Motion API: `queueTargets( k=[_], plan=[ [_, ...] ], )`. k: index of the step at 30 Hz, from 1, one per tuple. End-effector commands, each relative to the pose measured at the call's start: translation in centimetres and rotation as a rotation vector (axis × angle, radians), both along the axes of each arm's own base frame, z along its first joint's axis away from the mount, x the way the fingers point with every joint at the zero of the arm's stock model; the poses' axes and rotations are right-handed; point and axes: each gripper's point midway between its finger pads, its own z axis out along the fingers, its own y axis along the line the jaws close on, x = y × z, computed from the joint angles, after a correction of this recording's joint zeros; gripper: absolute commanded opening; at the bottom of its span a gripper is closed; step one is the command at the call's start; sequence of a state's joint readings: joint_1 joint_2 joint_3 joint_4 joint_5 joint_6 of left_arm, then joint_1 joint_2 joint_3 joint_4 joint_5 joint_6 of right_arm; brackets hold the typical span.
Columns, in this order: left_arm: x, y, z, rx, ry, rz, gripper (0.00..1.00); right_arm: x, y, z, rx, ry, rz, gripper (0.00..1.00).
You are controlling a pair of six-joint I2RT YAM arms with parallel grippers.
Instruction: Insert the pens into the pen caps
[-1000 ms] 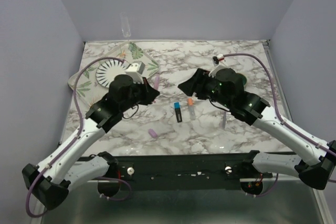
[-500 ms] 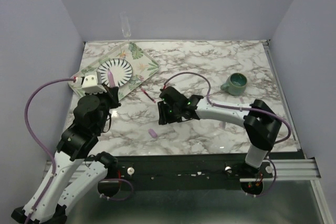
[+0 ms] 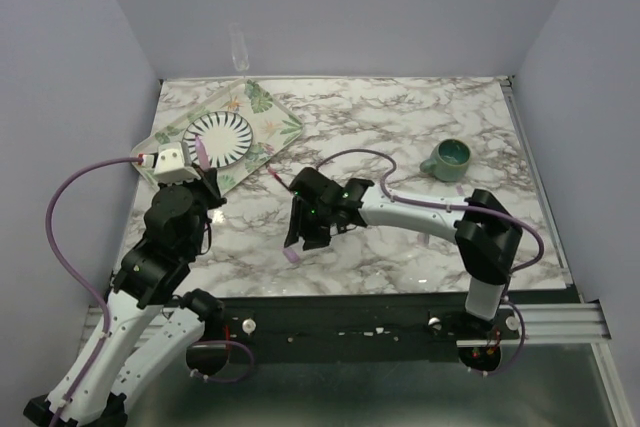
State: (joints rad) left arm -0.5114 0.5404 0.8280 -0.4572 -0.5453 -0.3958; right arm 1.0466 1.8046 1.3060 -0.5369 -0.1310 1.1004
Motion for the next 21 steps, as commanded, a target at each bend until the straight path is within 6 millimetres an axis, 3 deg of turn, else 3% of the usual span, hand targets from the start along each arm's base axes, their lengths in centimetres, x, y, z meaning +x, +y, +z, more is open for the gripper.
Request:
queueTargets(
  k=[1, 3, 6, 7, 9, 15, 21],
  plan=[
    [0.0, 1.0, 0.8, -0.001, -0.036, 0.052, 0.0, 1.4, 1.2, -0.5, -0.134, -0.111, 0.1, 0.44],
    [-0.1, 1.2, 0.9, -0.002, -0.039, 0.056, 0.0, 1.2, 0.9, -1.9, -0.155, -0.117, 0.15, 0.37],
    [-0.2, 1.2, 0.9, -0.004, -0.041, 0.058, 0.0, 0.0, 3.9, -0.4, 0.046, -0.158, 0.267, 0.32],
    [-0.1, 1.2, 1.0, -0.005, -0.044, 0.056, 0.0, -1.2, 4.0, -0.9, 0.083, -0.128, 0.305, 0.31],
    [-0.1, 1.2, 0.9, -0.005, -0.043, 0.055, 0.0, -1.4, 4.8, -1.3, 0.122, -0.119, 0.32, 0.26],
    [0.0, 1.1, 0.8, -0.003, -0.04, 0.055, 0.0, -2.7, 4.9, -3.0, 0.114, -0.05, 0.353, 0.23],
    [0.2, 0.9, 0.6, 0.002, -0.03, 0.052, 0.0, -2.4, 3.5, -5.8, 0.006, -0.023, 0.326, 0.23]
  ],
)
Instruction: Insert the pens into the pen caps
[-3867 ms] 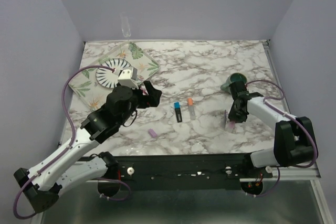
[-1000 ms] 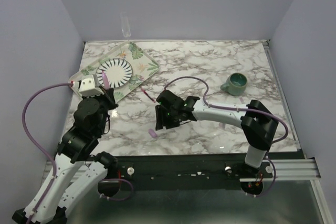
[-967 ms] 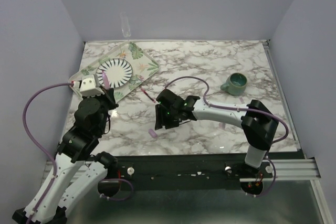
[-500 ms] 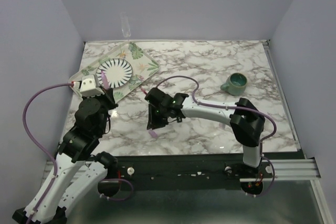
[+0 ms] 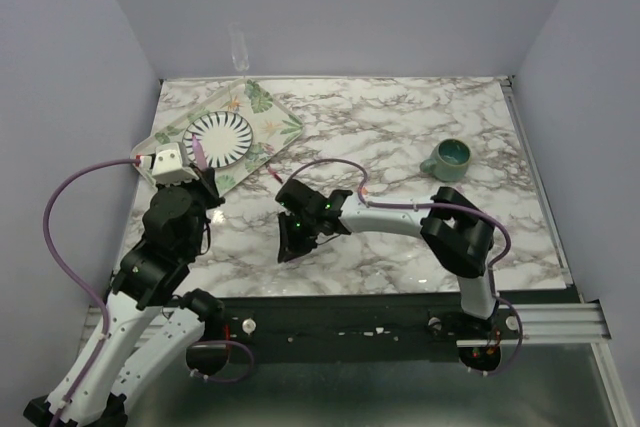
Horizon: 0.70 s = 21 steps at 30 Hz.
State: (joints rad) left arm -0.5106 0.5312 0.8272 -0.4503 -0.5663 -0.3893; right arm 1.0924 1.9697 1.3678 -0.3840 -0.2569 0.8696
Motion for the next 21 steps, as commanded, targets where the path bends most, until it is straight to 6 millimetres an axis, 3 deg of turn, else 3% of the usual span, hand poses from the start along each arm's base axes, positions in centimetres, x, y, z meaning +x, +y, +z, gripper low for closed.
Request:
queueTargets(
  k=[1, 6, 13, 17, 21],
  plan=[
    [0.3, 0.5, 0.3, 0.001, -0.016, 0.032, 0.0, -0.5, -1.1, -3.1, -0.09, 0.013, 0.018, 0.23],
    [0.2, 0.6, 0.4, -0.001, -0.019, 0.037, 0.0, -0.3, -2.6, -4.5, -0.17, 0.0, -0.006, 0.24],
    [0.2, 0.5, 0.4, -0.004, -0.02, 0.03, 0.0, 3.6, -5.8, -5.5, -0.325, -0.156, -0.092, 0.28],
    [0.2, 0.4, 0.4, -0.011, -0.022, 0.026, 0.0, 5.7, -6.7, -5.5, -0.367, -0.192, -0.131, 0.36],
    [0.2, 0.2, 0.3, -0.012, -0.019, 0.018, 0.0, 7.4, -6.2, -4.2, -0.346, -0.225, -0.148, 0.43]
  ],
)
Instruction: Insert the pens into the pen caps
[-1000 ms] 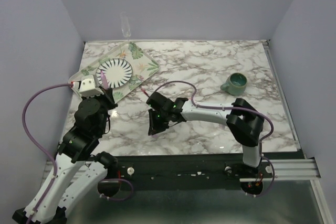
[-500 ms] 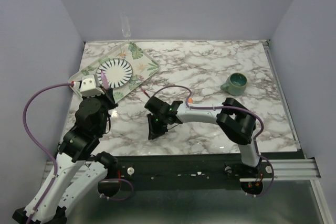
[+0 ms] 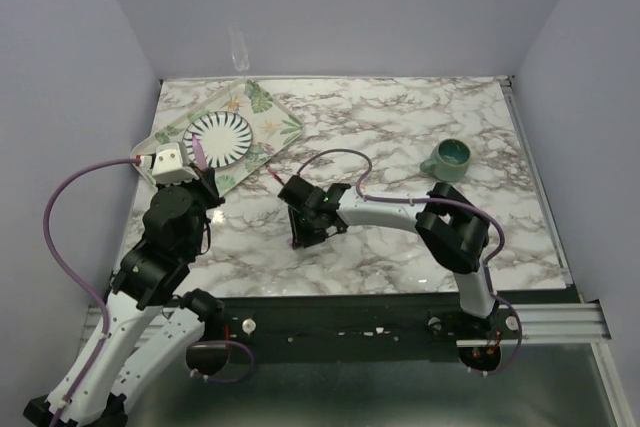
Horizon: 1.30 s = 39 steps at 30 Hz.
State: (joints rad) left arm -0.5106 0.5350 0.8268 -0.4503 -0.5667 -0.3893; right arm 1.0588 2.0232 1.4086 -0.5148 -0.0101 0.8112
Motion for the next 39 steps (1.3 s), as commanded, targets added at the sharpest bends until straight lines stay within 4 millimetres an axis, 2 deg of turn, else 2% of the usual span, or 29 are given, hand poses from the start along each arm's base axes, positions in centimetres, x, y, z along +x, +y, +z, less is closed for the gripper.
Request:
queueTargets(
  k=[1, 2, 9, 11, 13, 14, 15, 17, 18, 19, 22, 23, 26, 30, 33, 39],
  plan=[
    [0.1, 0.3, 0.5, -0.015, -0.024, 0.018, 0.0, 2.9, -1.8, -0.3, -0.1, -0.075, -0.035, 0.45],
    [0.1, 0.3, 0.5, -0.014, -0.024, 0.019, 0.0, 3.0, -1.4, 0.2, -0.087, -0.077, -0.034, 0.49],
    [0.0, 0.3, 0.6, -0.02, -0.031, 0.017, 0.0, 2.2, -0.3, 2.3, -0.04, -0.004, -0.082, 0.58],
    [0.0, 0.2, 0.6, -0.022, -0.032, 0.012, 0.0, 2.3, 0.0, 3.5, -0.034, 0.04, -0.187, 0.59],
    [0.0, 0.1, 0.6, -0.025, -0.033, 0.005, 0.0, 1.4, -0.5, 4.4, -0.056, 0.11, -0.25, 0.61],
    [0.0, 0.1, 0.6, -0.024, -0.032, 0.005, 0.0, 1.3, -0.5, 4.8, -0.053, 0.167, -0.381, 0.63],
    [-0.1, 0.1, 0.7, -0.026, -0.035, 0.003, 0.0, 0.5, -0.7, 6.0, -0.064, 0.232, -0.431, 0.62],
    [-0.2, 0.1, 0.8, -0.03, -0.039, 0.0, 0.0, -0.2, -0.2, 7.0, -0.053, 0.341, -0.601, 0.6],
    [-0.3, 0.1, 0.9, -0.035, -0.045, -0.001, 0.0, -0.9, -0.8, 7.1, -0.083, 0.382, -0.665, 0.6],
    [-0.3, 0.1, 0.9, -0.038, -0.046, -0.004, 0.0, -0.9, -0.4, 7.3, -0.067, 0.418, -0.75, 0.6],
    [-0.5, 0.2, 1.2, -0.045, -0.057, -0.004, 0.0, -0.6, -0.1, 7.2, -0.065, 0.458, -0.899, 0.59],
    [-0.6, 0.2, 1.3, -0.047, -0.059, -0.006, 0.0, 0.2, -0.6, 6.5, -0.082, 0.438, -0.954, 0.59],
    [-0.8, 0.4, 1.4, -0.051, -0.068, -0.001, 0.0, 0.7, -1.6, 5.2, -0.115, 0.482, -1.077, 0.6],
    [-1.2, 0.6, 1.9, -0.065, -0.091, -0.003, 0.0, 1.7, -0.7, 3.8, -0.124, 0.545, -1.124, 0.57],
    [-1.4, 0.7, 2.1, -0.07, -0.1, -0.004, 0.0, 3.6, 0.1, 5.2, -0.099, 0.493, -1.164, 0.56],
    [-1.7, 0.7, 2.3, -0.079, -0.114, -0.013, 0.0, 3.7, -0.5, 2.9, -0.152, 0.552, -1.286, 0.55]
  ],
)
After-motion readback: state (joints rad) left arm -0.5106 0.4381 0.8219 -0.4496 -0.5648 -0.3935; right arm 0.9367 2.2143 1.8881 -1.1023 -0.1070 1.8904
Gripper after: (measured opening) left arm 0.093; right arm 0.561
